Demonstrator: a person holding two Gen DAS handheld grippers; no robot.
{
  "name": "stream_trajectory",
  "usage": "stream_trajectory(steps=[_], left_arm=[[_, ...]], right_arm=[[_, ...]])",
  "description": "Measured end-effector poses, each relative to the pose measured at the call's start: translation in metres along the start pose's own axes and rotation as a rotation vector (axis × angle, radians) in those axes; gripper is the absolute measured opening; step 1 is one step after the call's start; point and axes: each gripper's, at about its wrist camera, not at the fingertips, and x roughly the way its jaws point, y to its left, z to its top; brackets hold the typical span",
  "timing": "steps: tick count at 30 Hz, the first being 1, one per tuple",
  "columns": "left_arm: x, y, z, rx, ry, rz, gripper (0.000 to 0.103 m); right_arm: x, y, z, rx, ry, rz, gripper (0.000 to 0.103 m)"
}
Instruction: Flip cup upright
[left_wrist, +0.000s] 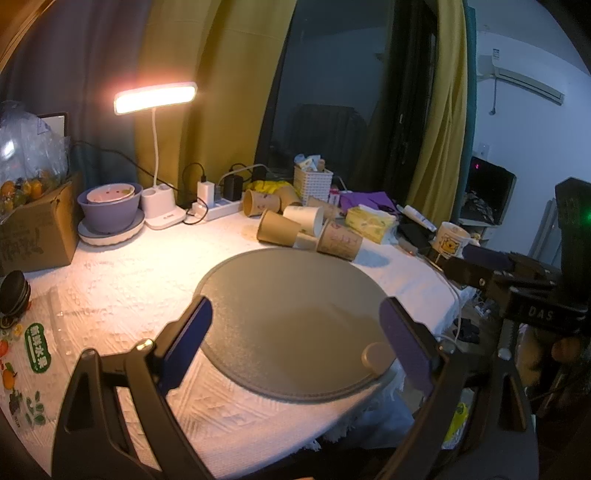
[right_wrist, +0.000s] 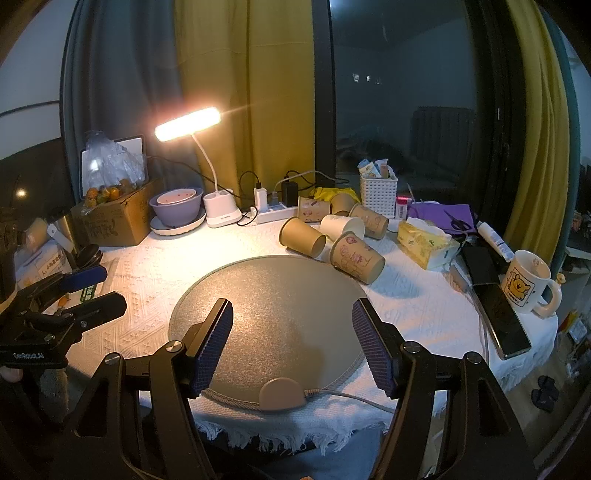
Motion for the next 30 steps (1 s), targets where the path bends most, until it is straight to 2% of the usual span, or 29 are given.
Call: stream_trajectory(steps=[30], left_arm=[[-0.0004, -0.0035, -0.0032, 0.001, 0.001, 0.000, 0.093]], right_arm=[[0.0024, -0.0016, -0.0011, 0.001, 0.000, 0.000, 0.070]])
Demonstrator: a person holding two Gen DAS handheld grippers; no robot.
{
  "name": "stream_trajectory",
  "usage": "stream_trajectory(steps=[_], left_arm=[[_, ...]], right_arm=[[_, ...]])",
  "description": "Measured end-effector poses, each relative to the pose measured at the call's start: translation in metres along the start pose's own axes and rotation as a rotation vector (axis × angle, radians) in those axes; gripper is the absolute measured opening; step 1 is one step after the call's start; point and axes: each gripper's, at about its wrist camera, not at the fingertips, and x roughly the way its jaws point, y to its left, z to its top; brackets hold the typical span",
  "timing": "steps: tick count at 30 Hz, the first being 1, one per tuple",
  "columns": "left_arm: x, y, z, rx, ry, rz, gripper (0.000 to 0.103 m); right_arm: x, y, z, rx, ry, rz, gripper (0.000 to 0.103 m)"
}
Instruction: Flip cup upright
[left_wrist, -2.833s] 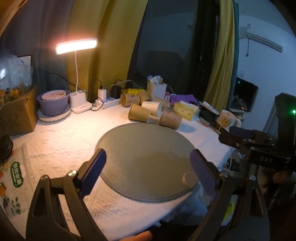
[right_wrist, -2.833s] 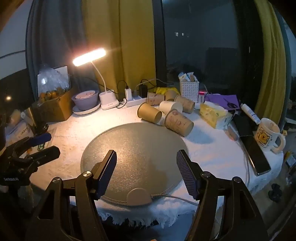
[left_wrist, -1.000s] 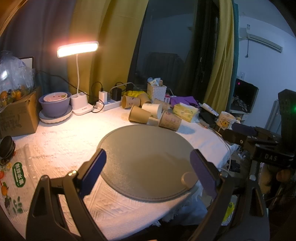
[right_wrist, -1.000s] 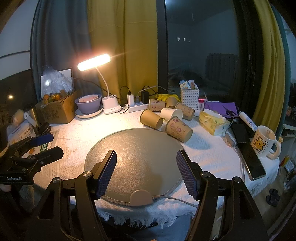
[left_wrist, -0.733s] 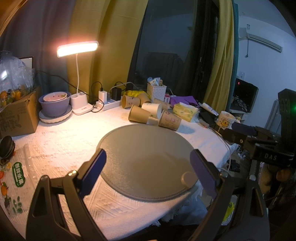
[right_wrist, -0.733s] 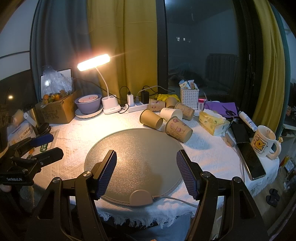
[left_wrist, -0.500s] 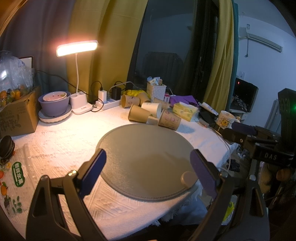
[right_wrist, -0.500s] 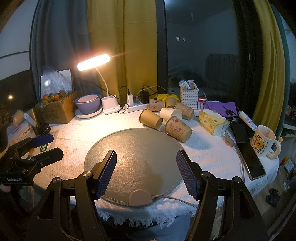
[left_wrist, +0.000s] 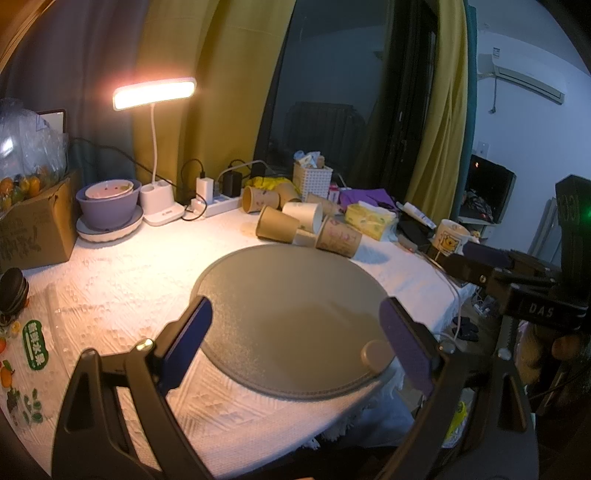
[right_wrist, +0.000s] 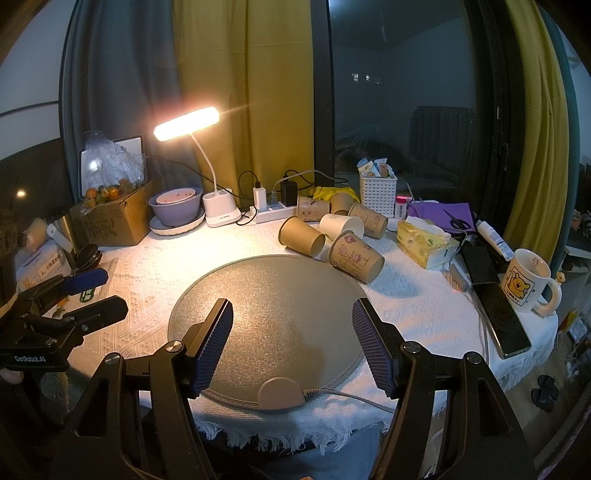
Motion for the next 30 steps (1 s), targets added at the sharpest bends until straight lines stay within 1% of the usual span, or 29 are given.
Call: stream_trajectory(steps=[7, 14, 22, 27, 30], left_arm=[[0.004, -0.002, -0.006, 0.004, 0.017, -0.004, 0.093], [0.029, -0.005, -0.009, 0.011, 0.088, -0.014, 0.093], [0.071, -0.017, -0.006, 0.025, 0.177, -0.033, 0.093], [0.101, -0.026, 0.005, 0.025, 0.222, -0.034, 0.093], [0.122, -0.032, 0.011, 0.022, 0.254, -0.020, 0.093]], right_arm=[[0.001, 0.000, -0.001, 0.000, 0.001, -0.001, 0.070], [0.011, -0.010, -0.009, 0.025, 0.038, -0.001, 0.070], [0.041, -0.046, -0.021, 0.079, 0.094, -0.026, 0.070], [0.058, -0.076, -0.019, 0.111, 0.105, -0.030, 0.070], [0.068, -0.096, -0.016, 0.128, 0.107, -0.030, 0.070]])
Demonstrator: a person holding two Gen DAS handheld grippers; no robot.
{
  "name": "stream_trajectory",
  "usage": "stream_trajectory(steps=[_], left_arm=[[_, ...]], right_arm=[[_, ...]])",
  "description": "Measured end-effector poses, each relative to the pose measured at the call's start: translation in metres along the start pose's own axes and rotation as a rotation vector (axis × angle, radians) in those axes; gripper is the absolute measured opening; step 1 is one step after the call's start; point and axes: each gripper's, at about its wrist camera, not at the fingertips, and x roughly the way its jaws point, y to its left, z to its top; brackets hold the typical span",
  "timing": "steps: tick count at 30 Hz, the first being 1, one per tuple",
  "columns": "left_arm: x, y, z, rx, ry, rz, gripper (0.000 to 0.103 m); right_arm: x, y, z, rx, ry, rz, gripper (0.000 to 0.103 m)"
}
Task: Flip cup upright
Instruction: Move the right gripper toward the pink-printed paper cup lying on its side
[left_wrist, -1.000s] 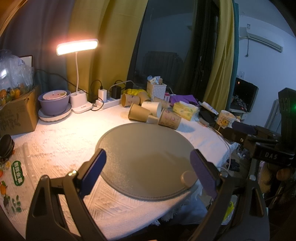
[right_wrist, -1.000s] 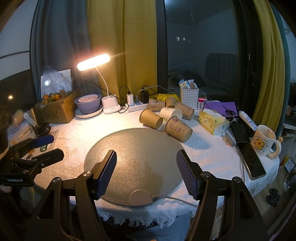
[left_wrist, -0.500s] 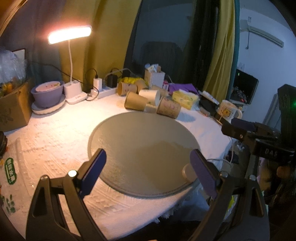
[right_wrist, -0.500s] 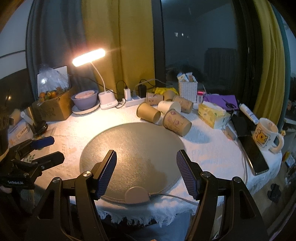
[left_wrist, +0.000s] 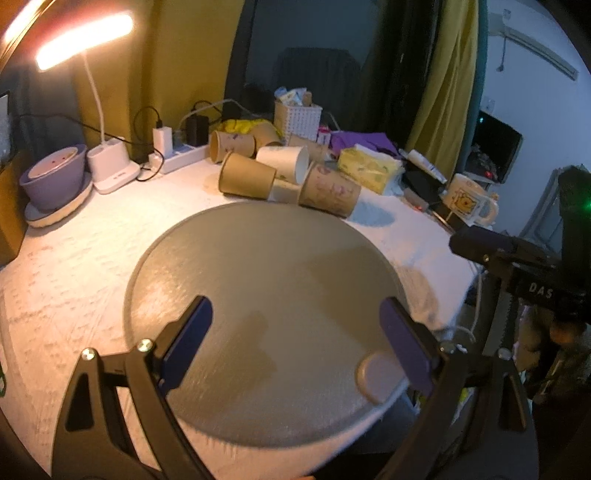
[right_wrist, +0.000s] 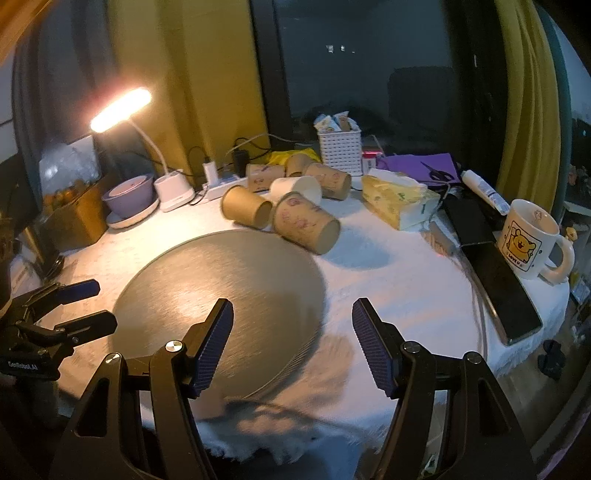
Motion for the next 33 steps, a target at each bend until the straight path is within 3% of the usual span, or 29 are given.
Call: stream_trajectory(steps=[5, 13, 25, 33], left_arm=[[0.033, -0.009, 0.020, -0.014, 0.056, -0.001, 0.093], [0.085, -0.025, 0.042, -0.065, 0.108, -0.015, 0.093], [0.155, -0.053, 0.087, -0.098, 0.157, -0.010, 0.093], [0.192, -0.047, 0.120, -0.243, 0.197, -0.014, 0.093]], right_arm=[[0.019, -0.029, 0.009, 0.011, 0.002, 0.013, 0.070], [0.055, -0.063, 0.021, -0.012, 0.044, 0.029, 0.051], [0.106, -0.108, 0.048, -0.062, 0.103, 0.064, 0.050], [0.141, -0.128, 0.076, -0.073, 0.110, 0.097, 0.050]])
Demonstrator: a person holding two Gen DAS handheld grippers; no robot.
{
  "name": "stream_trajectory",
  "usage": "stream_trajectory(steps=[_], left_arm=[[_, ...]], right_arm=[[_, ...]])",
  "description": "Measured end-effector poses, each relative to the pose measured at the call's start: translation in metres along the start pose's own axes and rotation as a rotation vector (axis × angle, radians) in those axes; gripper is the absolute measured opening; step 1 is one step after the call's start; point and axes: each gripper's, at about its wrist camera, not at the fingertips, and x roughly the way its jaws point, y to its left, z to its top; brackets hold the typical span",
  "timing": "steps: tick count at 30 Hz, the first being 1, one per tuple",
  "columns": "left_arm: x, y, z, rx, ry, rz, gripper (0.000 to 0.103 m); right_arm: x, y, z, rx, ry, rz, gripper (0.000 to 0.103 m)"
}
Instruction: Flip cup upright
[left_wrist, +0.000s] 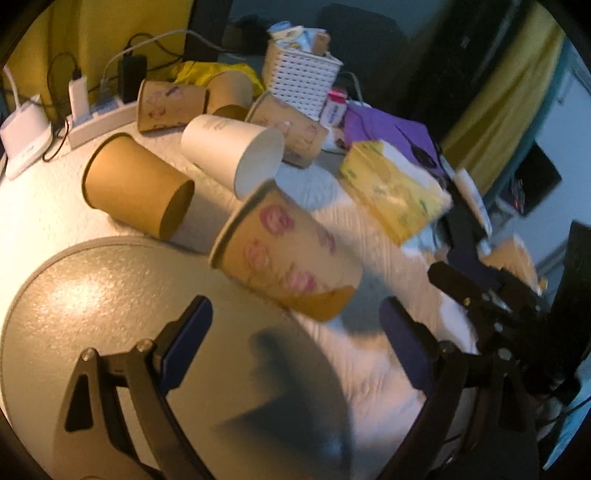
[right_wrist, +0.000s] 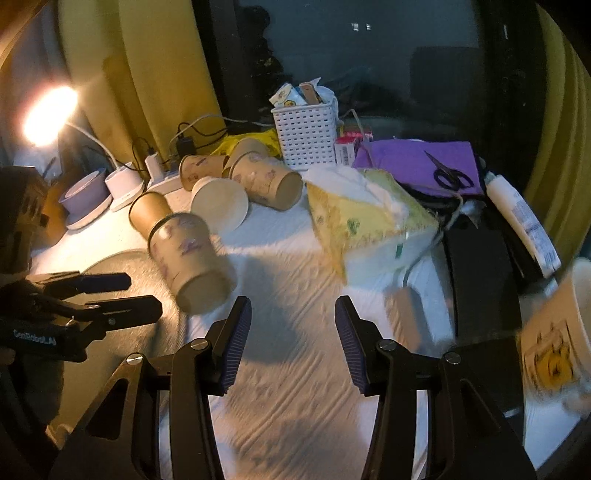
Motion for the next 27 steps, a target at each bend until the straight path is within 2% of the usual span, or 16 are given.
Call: stream_trajectory(steps=[9, 16, 18, 20, 21, 27], left_arm=[[0.032, 0.015, 0.024, -0.191, 0.047, -0.011, 0.093], [0.051, 0.006, 0.030, -0.150, 0.049, -0.012, 0.092], [0.057, 0.005, 0.031, -0.140, 0.059, -0.040, 0.083], [0.064, 0.005, 0.031, -0.143, 0.090, -0.068, 0.067], [0.063, 0.004, 0.031, -0.130, 0.081, -0.066, 0.063], [0.058, -0.001, 0.028, -0.055, 0.072, -0.094, 0.062]], right_arm=[[0.021, -0.014, 0.030, -0.023, -0.022, 0.034, 0.050], [0.023, -0.020, 0.027, -0.009, -0.017, 0.044, 0.050], [0.022, -0.022, 0.024, -0.003, -0.015, 0.042, 0.050], [0.019, -0.023, 0.021, 0.004, -0.016, 0.039, 0.050], [0.018, -0.023, 0.020, 0.007, -0.018, 0.036, 0.050], [0.006, -0.022, 0.014, 0.031, -0.027, 0.012, 0.050]])
